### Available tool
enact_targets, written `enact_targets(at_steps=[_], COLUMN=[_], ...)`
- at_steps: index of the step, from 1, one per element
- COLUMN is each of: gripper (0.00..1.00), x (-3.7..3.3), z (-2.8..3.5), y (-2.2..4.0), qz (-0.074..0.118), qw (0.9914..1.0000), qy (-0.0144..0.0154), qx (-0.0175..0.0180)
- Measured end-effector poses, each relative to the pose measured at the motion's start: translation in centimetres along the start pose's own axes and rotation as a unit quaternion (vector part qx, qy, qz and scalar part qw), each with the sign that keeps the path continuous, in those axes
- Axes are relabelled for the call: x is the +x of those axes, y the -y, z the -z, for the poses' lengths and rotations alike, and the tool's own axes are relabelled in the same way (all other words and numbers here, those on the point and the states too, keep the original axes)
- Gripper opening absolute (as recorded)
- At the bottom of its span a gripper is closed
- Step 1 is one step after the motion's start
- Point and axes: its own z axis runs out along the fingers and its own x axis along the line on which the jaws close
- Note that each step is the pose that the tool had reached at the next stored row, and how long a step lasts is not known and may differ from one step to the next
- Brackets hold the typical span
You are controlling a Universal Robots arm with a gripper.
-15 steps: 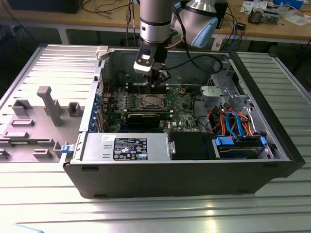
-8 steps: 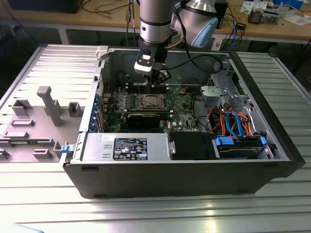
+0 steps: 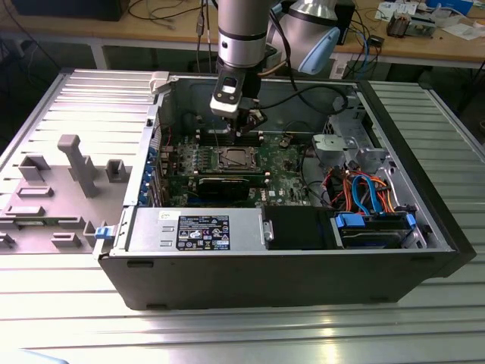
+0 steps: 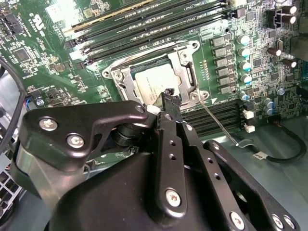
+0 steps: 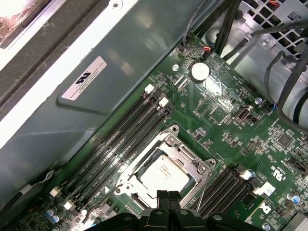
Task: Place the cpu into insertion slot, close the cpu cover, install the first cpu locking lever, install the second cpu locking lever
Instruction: 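Install the first cpu locking lever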
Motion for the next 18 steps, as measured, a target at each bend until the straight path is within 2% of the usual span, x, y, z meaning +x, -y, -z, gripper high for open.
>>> enact_targets(at_steps=[18], gripper=[0.11], x=[0.00], z=[0.00], y=[0.00], qz=[0.018], qw=[0.99984], qy=[-0.0009], qx=[-0.0009])
